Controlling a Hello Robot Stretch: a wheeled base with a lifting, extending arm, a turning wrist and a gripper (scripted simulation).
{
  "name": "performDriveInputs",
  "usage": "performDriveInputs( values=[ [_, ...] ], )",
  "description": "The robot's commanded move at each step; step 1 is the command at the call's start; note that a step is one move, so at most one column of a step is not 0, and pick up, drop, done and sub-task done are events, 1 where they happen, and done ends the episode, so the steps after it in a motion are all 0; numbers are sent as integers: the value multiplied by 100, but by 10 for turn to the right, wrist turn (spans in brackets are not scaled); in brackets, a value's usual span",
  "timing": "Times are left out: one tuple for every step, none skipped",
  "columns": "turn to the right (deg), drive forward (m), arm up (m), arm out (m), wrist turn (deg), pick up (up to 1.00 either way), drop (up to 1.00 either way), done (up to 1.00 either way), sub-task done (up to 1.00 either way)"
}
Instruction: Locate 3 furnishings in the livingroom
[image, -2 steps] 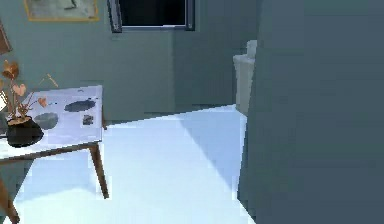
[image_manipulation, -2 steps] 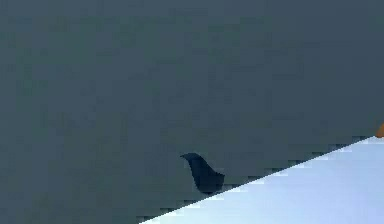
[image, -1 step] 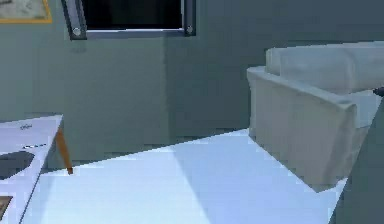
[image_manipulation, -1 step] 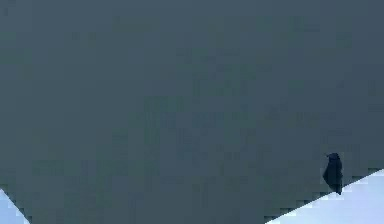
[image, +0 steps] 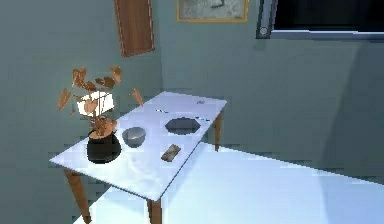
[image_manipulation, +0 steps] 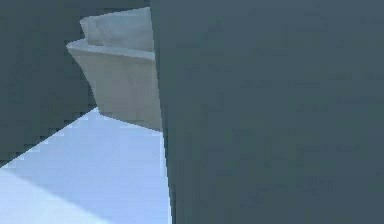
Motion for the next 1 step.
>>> performDriveInputs(
  values=[
    [0, 0, 0, 0, 0, 0, 0, 100, 0]
  ],
)
